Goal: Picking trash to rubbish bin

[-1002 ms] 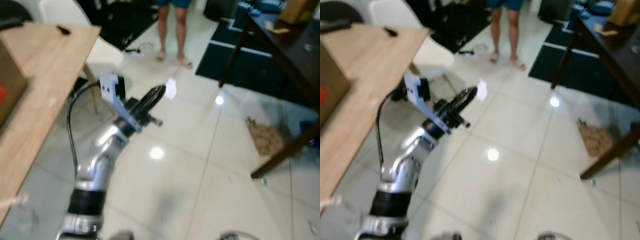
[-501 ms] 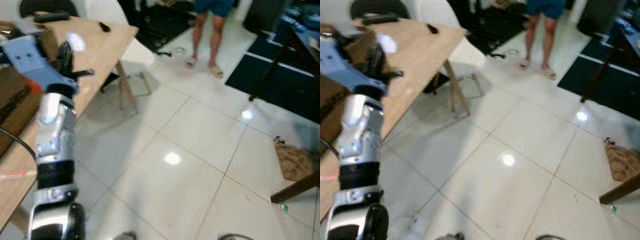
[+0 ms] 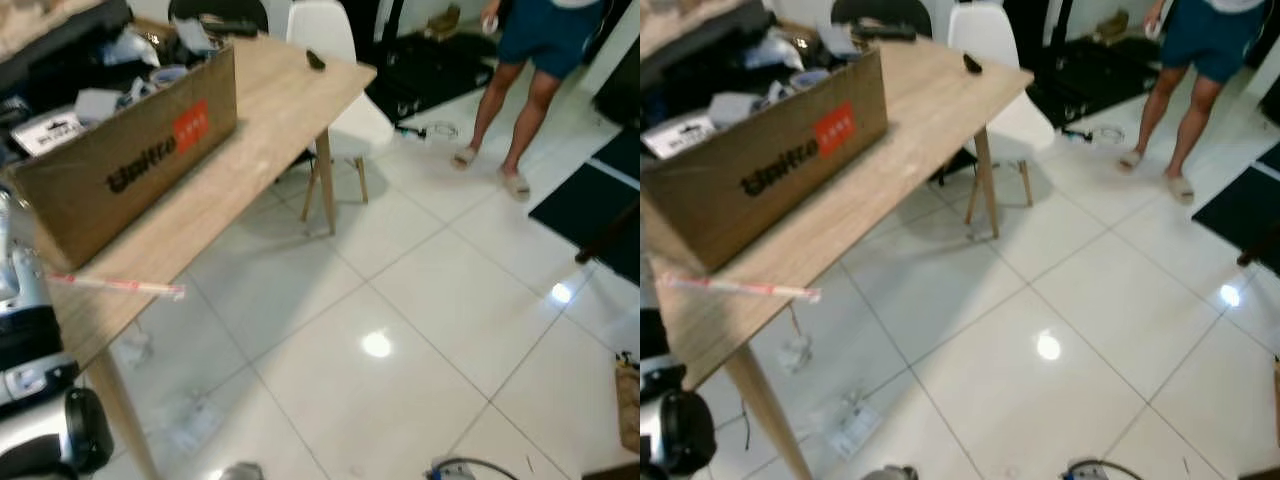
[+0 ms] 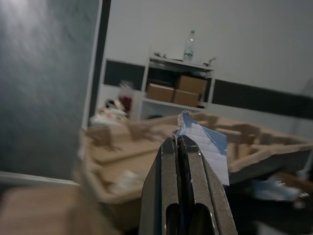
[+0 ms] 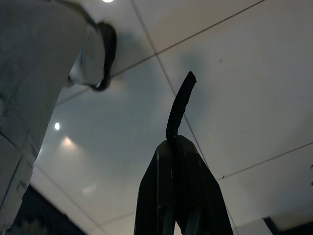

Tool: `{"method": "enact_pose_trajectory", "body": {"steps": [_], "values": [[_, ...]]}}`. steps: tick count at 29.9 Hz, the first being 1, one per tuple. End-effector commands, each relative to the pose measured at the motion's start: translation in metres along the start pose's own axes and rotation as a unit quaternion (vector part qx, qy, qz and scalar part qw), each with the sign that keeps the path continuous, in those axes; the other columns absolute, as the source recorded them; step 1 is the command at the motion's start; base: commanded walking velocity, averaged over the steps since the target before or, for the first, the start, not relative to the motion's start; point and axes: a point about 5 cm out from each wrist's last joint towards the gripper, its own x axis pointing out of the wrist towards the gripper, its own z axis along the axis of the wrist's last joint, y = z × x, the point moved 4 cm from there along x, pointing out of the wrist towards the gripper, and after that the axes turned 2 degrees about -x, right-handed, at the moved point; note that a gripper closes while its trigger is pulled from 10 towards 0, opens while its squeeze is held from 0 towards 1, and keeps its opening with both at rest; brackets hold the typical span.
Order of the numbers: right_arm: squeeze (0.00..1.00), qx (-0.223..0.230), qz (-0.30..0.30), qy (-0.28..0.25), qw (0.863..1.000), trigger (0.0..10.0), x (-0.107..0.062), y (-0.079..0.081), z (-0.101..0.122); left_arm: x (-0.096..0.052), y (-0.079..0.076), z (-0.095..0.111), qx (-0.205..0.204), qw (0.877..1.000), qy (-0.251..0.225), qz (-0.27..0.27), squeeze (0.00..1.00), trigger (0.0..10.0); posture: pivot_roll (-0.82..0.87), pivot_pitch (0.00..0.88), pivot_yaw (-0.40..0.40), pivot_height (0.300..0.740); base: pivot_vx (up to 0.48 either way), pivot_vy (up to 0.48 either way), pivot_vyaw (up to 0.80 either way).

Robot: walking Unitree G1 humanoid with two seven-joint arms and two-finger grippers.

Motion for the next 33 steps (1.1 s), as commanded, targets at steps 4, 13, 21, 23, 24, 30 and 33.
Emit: {"method": "enact_pose_trajectory", "body": {"steps": [4,13,21,23,24,30,33], "values": [[0.0,0.0,-0.002,0.015,1.0,10.0,0.0,0.001,-0.01,-0.01,-0.048,0.001,-0.008,0.989,-0.004,-0.148,0.0,10.0,0.09,0.101,-0.073,0.74,0.0,0.0,0.7],[0.0,0.008,-0.018,0.018,1.0,10.0,-0.001,-0.004,-0.012,-0.044,-0.108,0.018,-0.117,0.931,-0.003,-0.345,0.0,10.0,0.09,0.101,-0.073,0.74,0.0,0.0,0.23],[0.0,0.014,-0.01,0.009,1.0,10.0,0.0,0.0,-0.005,-0.064,-0.14,0.019,-0.08,0.905,0.003,-0.418,0.0,10.0,0.1,0.098,-0.069,0.74,0.0,0.0,0.0],[0.0,0.013,-0.009,0.008,1.0,10.0,0.0,0.001,-0.004,-0.068,-0.143,0.017,-0.077,0.9,0.01,-0.429,0.0,10.0,0.1,0.098,-0.069,0.74,0.0,0.0,0.0],[0.0,0.013,-0.006,0.007,1.0,10.0,0.001,0.003,-0.003,-0.072,-0.147,0.014,-0.079,0.895,0.02,-0.439,0.0,10.0,0.1,0.099,-0.065,0.74,0.0,0.0,0.0],[0.0,0.014,-0.002,0.005,1.0,10.0,0.001,0.006,-0.001,-0.077,-0.151,0.008,-0.074,0.892,0.032,-0.444,0.0,10.0,0.1,0.1,-0.062,0.74,0.246,0.0,0.0],[0.0,0.016,-0.001,0.004,1.0,10.0,0.001,0.006,0.0,-0.077,-0.152,0.007,-0.074,0.892,0.033,-0.444,0.0,10.0,0.09,0.101,-0.06,0.74,0.386,0.0,0.0]]}}
